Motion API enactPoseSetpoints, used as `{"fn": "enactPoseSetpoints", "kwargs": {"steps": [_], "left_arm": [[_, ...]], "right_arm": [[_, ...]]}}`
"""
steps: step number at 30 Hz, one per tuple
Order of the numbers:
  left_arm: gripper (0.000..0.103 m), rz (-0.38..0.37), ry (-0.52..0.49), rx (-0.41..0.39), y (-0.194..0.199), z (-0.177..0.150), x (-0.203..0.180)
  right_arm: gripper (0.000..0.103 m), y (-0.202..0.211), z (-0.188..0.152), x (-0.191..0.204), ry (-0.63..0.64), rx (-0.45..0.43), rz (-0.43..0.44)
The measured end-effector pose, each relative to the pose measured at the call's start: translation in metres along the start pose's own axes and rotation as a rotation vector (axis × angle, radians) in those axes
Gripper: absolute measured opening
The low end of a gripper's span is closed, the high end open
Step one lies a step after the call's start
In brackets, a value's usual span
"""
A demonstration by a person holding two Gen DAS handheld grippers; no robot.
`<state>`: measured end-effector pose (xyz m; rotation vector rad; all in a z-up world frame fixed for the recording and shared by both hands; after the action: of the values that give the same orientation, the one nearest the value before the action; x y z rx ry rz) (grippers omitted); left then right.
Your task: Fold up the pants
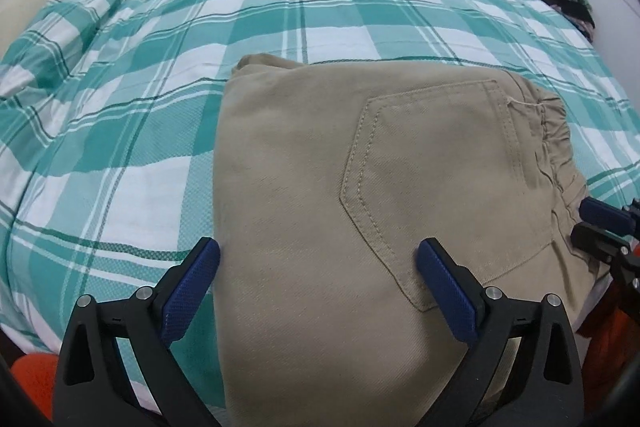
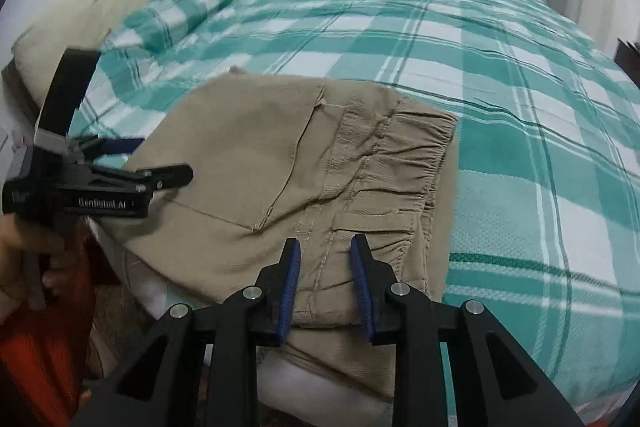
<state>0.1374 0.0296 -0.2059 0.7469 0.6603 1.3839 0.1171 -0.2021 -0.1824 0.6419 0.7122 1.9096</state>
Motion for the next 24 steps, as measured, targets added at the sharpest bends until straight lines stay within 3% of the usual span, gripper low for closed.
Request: {"fn": "enactPoseSetpoints", "kwargs": {"steps": [24], "left_arm": [[0.102,-0.028,0.033,-0.031,-0.007,-0.014,0.005]], "right_arm": [[0.027,0.000,-0.005,0.007,0.070,-0.024,-0.045]]}}
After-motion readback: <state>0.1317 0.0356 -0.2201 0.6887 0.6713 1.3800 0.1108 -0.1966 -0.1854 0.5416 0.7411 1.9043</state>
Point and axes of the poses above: each gripper's, at about its wrist camera, not at the fingertips, and y roughly against the way its jaws point, x to its left, z to its top, the point moved 1 cm from there along -y, roughly the way its jaws point, and after that the axes turned 9 degrees about -x, right-handed, at the moved point
